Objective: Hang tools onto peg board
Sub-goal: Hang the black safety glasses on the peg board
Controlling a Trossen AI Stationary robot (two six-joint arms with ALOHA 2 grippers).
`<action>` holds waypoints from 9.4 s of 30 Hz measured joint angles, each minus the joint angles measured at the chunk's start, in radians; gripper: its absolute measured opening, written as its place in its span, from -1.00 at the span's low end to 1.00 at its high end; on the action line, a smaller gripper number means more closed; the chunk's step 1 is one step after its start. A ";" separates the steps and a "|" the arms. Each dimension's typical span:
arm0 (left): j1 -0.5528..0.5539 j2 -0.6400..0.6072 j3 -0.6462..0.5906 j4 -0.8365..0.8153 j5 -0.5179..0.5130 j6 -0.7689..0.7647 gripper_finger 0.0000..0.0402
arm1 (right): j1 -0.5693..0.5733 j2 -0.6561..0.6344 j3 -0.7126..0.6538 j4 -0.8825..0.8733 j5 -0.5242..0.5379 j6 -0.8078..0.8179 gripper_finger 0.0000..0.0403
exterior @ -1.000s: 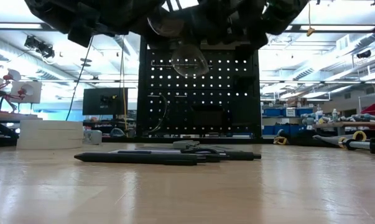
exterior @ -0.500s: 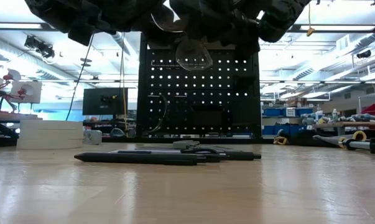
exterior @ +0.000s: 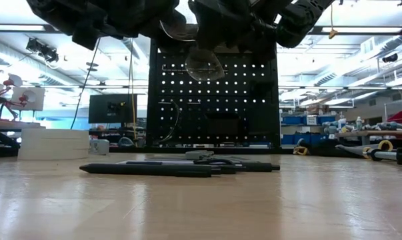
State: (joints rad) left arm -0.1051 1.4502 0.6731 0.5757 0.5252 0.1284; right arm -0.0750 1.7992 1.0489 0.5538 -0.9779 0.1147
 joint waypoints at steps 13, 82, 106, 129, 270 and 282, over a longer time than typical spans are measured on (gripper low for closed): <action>-0.001 0.000 -0.002 0.008 -0.059 0.009 -0.98 | 0.010 0.000 0.000 -0.015 -0.002 0.091 -0.73; 0.002 0.000 -0.003 0.069 -0.007 0.021 -0.98 | 0.016 -0.101 0.001 -0.153 0.272 -0.065 -0.39; 0.013 0.005 -0.001 0.088 -0.020 -0.001 -0.98 | 0.007 -0.175 0.005 -0.426 0.317 -0.063 -0.37; 0.027 0.005 -0.003 0.195 -0.359 0.017 -0.98 | 0.296 -0.323 -0.036 -0.276 1.530 -0.140 -0.95; 0.054 0.005 -0.002 0.319 -0.503 0.050 -0.98 | 0.232 -0.318 -0.044 -0.329 1.321 0.383 -0.97; 0.090 -0.026 0.003 0.266 -0.407 0.064 -0.98 | 0.352 -0.428 -0.046 -0.454 1.423 0.040 -0.70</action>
State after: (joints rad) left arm -0.0148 1.4239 0.6758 0.8418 0.1181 0.1924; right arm 0.2771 1.3707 1.0027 0.1002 0.4454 0.1544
